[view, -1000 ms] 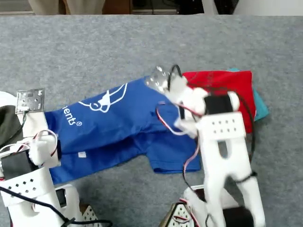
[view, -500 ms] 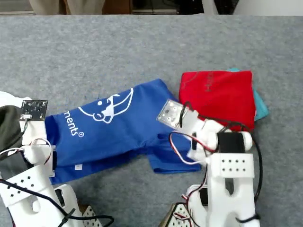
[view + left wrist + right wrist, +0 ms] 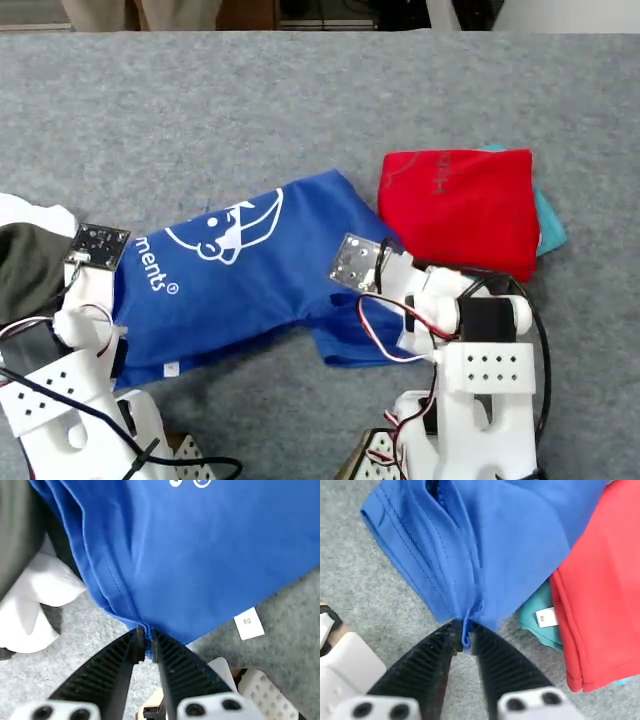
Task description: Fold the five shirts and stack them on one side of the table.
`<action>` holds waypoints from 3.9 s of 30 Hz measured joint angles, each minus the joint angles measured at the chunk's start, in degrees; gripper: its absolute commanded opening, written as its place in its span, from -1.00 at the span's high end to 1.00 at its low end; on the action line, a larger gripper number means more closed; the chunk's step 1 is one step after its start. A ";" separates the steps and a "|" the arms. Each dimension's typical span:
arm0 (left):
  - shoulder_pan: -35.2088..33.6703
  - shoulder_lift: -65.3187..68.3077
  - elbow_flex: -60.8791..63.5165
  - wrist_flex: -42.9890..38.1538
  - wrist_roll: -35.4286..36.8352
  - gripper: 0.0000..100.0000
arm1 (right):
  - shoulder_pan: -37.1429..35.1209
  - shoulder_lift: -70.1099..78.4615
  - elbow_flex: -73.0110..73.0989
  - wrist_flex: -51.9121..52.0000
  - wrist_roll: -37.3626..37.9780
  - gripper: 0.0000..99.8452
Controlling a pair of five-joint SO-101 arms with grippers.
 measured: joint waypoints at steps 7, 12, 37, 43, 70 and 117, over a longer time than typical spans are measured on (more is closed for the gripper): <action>-8.44 0.00 -3.78 -2.37 5.80 0.62 | 0.00 0.00 -6.07 7.91 6.15 0.38; -10.02 0.00 -12.48 -2.46 9.23 0.62 | -1.93 0.79 -11.78 5.80 5.10 0.95; 3.96 35.16 -10.64 -29.54 32.26 0.95 | -30.51 35.52 0.70 -18.73 -20.13 0.98; 3.96 35.78 -10.64 -29.89 32.26 0.95 | -35.08 35.52 2.46 -19.16 -20.31 0.98; 1.76 60.31 -33.85 -29.10 46.68 0.96 | -23.47 80.26 -68.13 -13.10 -17.67 0.98; -3.96 60.22 -55.74 -11.52 35.34 0.96 | -15.74 93.01 -126.51 14.15 -20.40 0.98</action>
